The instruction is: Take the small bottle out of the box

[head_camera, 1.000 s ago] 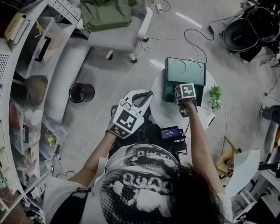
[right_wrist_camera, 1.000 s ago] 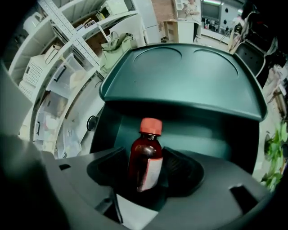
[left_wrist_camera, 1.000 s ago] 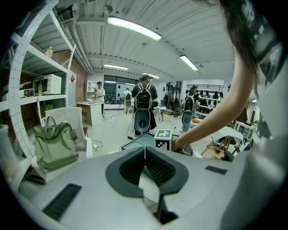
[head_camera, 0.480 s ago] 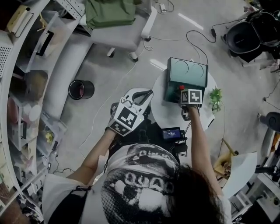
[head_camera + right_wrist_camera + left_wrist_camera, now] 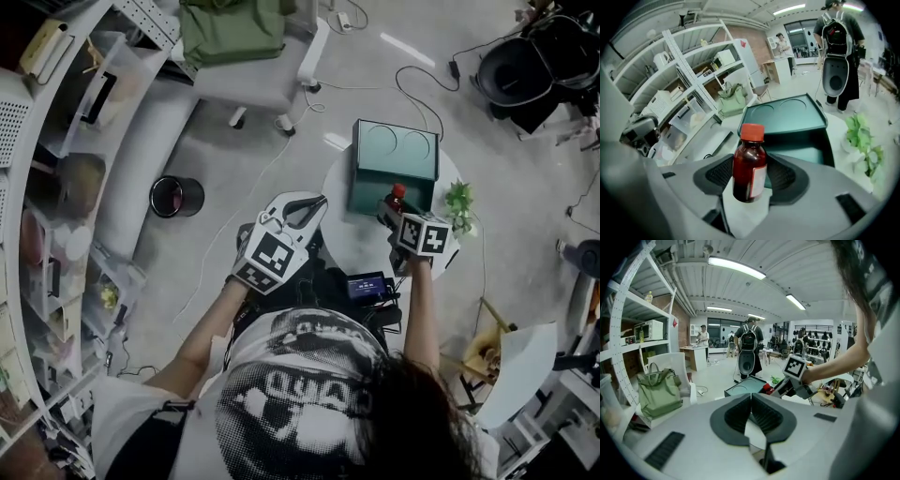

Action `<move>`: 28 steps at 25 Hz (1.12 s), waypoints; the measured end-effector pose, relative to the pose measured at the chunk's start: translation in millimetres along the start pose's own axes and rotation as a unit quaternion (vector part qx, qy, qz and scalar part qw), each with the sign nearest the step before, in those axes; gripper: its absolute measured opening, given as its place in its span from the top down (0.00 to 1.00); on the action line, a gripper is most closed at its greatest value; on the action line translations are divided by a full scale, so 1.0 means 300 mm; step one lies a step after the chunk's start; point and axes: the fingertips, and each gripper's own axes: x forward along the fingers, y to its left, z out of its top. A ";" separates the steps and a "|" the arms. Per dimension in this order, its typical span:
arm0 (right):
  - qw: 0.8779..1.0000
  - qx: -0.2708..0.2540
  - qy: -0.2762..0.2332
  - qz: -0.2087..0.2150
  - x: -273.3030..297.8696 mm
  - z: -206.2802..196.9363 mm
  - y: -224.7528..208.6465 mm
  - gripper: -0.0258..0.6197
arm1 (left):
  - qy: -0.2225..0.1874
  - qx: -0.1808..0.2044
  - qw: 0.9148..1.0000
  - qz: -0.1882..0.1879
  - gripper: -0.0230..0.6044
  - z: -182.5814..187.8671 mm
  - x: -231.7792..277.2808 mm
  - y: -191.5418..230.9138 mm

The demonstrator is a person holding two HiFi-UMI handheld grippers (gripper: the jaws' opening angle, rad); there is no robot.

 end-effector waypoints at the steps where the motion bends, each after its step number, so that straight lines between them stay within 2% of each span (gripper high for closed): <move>1: 1.000 0.000 -0.009 0.009 -0.025 -0.003 0.015 0.61 | 0.001 0.000 1.000 0.004 0.94 -0.001 -0.003 -0.011; 11: 0.993 -0.004 -0.084 0.080 -0.340 -0.062 0.118 0.61 | 0.006 -0.031 0.998 0.050 0.94 0.011 -0.043 -0.198; 19: 0.987 -0.024 -0.107 0.117 -0.540 -0.200 0.117 0.61 | 0.001 -0.022 0.998 0.065 0.94 0.045 -0.042 -0.438; 28: 0.980 -0.044 -0.130 0.147 -0.729 -0.339 0.105 0.61 | 0.001 -0.034 0.996 0.085 0.94 0.033 -0.080 -0.689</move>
